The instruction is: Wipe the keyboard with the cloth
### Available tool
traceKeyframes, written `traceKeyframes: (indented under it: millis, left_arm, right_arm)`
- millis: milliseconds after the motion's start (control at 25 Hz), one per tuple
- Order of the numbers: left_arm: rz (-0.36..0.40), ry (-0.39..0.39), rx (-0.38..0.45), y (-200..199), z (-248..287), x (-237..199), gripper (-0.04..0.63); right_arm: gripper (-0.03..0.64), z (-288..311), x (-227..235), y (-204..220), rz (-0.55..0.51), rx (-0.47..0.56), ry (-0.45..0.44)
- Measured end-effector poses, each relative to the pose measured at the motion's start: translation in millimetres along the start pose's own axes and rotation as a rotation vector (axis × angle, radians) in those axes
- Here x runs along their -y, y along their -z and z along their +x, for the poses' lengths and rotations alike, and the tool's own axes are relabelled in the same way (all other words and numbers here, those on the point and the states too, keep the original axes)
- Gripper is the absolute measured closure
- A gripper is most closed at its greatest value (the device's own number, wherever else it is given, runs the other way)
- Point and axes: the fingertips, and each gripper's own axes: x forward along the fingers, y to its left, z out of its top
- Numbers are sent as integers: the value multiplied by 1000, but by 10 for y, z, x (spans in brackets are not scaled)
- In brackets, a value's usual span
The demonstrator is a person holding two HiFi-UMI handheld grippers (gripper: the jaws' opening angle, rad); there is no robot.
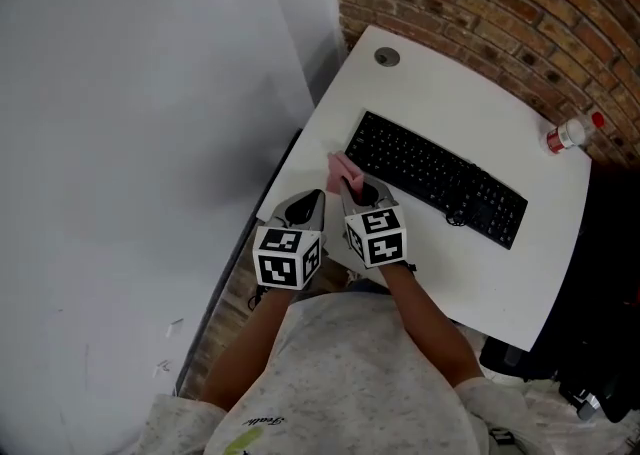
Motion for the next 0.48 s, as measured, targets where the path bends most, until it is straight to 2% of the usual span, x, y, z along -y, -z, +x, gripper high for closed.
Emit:
traceKeyframes:
  millis: [240, 480]
  left_arm:
    - [7, 26, -16, -79, 18, -78, 597]
    - [48, 105, -45, -196, 126, -146, 597]
  right_arm:
    - [595, 128, 45, 27, 2, -34, 42]
    - [595, 197, 90, 4, 30, -50, 106]
